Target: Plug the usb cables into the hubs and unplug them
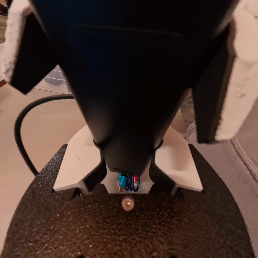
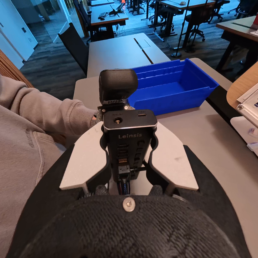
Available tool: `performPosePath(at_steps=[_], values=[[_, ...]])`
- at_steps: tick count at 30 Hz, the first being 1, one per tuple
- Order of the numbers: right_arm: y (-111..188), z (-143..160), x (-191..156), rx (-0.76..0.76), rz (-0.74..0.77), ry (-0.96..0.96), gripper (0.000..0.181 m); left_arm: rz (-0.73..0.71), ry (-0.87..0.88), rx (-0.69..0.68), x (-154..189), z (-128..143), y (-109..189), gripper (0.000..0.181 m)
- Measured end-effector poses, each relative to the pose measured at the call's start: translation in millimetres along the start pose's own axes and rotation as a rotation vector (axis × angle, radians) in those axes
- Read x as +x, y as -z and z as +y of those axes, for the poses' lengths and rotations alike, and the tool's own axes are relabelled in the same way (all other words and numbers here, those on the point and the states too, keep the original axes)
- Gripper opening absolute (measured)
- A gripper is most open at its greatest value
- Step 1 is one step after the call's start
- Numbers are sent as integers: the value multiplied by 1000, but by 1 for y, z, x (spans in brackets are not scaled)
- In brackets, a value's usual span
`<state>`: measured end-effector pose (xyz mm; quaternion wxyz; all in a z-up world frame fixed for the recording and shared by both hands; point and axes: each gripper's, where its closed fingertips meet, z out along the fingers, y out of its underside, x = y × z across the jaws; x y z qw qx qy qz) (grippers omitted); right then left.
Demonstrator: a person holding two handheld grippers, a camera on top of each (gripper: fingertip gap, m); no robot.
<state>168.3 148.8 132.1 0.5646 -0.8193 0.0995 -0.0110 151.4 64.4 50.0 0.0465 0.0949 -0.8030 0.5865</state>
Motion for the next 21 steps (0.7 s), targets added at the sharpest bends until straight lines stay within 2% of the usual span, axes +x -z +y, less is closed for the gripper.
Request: performPosePath(at_steps=[6, 9, 11, 13, 15, 18, 21], values=[[0, -1, -3, -2, -19, -18, 62, 11, -33, 91, 0, -3, 0, 73], [16, -6, -6, 25, -33, -56, 77, -30, -28, 121, -7, -6, 7, 73], [30, 3, 5, -21, 36, -116, 76, -73, -46, 121, -14, -7, 15, 73], [41, 24, 19, -106, 107, -250, 75, -111, -92, 101, -18, -8, 20, 73], [41, 42, 23, -116, 108, -410, 68, -144, -128, 93, -22, -10, 23, 73], [31, 51, 13, -39, -32, -681, 53, -172, -162, 91, -27, -9, 23, 73], [26, 40, 2, 99, -199, -888, 44, -189, -194, 81, -30, -3, 23, 73]])
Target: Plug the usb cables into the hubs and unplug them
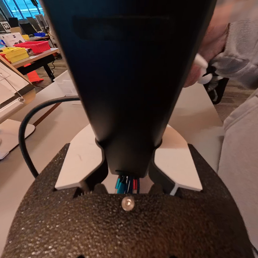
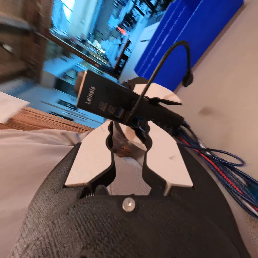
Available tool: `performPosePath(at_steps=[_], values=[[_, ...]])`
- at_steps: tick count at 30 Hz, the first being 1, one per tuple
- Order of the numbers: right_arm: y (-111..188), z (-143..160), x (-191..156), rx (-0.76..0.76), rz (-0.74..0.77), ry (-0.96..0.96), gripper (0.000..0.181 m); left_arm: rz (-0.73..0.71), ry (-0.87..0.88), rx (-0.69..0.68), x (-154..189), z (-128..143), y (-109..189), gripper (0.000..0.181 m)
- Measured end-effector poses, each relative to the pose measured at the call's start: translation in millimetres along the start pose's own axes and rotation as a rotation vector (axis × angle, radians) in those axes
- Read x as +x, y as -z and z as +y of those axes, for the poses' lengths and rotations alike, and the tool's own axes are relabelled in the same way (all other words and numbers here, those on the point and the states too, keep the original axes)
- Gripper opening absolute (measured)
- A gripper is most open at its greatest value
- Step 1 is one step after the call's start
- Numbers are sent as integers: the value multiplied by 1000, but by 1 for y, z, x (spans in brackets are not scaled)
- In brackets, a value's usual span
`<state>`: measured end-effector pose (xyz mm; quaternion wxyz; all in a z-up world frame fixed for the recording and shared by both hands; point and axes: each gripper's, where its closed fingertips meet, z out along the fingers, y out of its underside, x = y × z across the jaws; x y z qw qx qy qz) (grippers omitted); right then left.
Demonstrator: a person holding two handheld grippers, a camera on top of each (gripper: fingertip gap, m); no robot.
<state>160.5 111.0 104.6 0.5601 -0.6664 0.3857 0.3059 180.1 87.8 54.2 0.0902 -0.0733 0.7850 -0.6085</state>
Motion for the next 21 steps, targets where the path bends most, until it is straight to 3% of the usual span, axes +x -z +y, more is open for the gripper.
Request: performPosePath(at_steps=[2, 4, 10, 13, 17, 21], values=[[-3, 0, -5, 23, -69, -61, 35, 4, -24, -14, 3, 5, 0, 73], [-5, 2, 4, 18, -47, -105, 29, 3, -36, -31, 4, 9, -1, 73], [-8, 9, 15, -28, -49, -215, 30, -7, -61, -74, 4, 20, -2, 73], [-6, 6, 17, -44, -45, -200, 40, 12, -19, -59, 5, 21, -2, 72], [-2, -4, 11, -43, 11, 179, 50, 54, 77, -5, 7, 18, -1, 73], [-2, -14, -5, 30, 116, 704, 44, 77, 115, 23, 10, 16, -2, 73]])
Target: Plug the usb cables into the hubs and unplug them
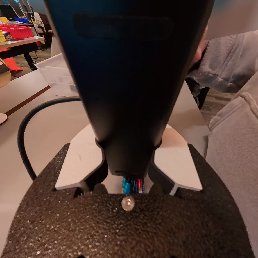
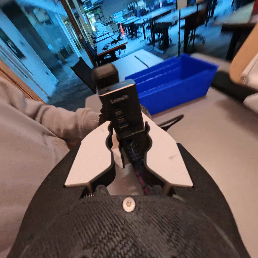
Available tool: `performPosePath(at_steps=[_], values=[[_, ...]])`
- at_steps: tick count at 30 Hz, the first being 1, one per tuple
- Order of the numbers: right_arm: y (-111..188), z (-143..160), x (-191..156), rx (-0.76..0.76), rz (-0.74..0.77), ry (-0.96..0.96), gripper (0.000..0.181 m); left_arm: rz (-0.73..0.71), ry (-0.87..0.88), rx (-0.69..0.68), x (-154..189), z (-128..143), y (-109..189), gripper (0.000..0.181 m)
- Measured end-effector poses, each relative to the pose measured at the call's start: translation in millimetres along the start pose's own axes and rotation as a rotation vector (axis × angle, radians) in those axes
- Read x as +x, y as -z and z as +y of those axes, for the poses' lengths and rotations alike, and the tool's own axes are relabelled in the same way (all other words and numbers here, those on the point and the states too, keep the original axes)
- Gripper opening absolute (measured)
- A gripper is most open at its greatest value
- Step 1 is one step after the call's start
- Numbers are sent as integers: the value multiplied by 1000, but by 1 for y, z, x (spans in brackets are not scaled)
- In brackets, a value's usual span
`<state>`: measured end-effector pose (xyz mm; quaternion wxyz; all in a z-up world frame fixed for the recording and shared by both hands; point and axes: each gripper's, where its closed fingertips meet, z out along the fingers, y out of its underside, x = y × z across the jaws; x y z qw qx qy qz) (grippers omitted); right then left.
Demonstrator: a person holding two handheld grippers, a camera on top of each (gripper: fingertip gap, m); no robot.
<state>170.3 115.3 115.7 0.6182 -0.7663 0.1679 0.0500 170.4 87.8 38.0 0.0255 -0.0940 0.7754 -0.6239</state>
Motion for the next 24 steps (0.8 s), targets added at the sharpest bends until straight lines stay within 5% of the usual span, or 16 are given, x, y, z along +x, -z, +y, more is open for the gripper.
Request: performPosePath(at_steps=[3, 6, 9, 17, 24], values=[[-3, 8, -10, -57, 20, 251, 50, 11, -7, 3, 3, -1, -1, 72], [-9, 29, -10, -192, 1, 263, 50, 24, -14, -2, 6, -1, -2, 72], [-9, 26, -13, -173, -3, 300, 31, 24, -16, -4, 5, -1, -1, 72], [-3, 32, 1, -236, 74, 186, 41, 7, 6, 45, 1, -6, 4, 72], [-9, 44, -2, -238, 49, 185, 7, 36, 4, 76, 6, -15, 4, 72]])
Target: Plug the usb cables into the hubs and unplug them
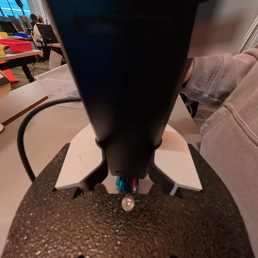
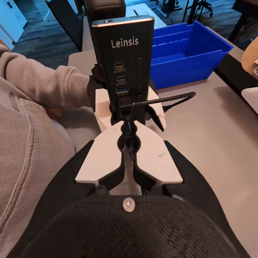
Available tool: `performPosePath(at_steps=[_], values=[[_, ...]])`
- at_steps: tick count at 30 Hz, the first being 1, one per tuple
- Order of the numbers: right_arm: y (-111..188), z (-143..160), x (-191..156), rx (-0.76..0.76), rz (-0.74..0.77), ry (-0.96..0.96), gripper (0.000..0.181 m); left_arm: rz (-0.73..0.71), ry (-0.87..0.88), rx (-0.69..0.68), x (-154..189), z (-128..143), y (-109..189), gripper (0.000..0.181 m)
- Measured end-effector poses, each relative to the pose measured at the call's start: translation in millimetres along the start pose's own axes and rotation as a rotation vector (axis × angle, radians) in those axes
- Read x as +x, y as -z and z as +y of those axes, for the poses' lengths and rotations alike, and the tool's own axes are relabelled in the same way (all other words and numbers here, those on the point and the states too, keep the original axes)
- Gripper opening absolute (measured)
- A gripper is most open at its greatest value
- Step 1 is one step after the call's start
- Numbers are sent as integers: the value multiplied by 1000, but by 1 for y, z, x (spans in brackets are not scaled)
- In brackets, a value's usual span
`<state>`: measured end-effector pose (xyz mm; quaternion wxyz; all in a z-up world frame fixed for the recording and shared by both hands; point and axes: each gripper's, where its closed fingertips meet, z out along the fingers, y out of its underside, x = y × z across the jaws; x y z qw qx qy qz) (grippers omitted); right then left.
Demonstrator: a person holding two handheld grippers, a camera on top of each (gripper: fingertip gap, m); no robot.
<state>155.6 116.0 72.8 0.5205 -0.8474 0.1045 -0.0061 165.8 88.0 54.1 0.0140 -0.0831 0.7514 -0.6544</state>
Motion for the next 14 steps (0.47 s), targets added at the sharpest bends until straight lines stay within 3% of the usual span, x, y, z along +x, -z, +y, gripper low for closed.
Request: performPosePath(at_steps=[7, 14], values=[[7, 4, -9, -68, -79, 4, 4, 29, -22, -18, 8, 0, -3, 72], [8, -2, -8, -23, -66, -15, 3, 26, -13, 12, 7, -5, -1, 72]])
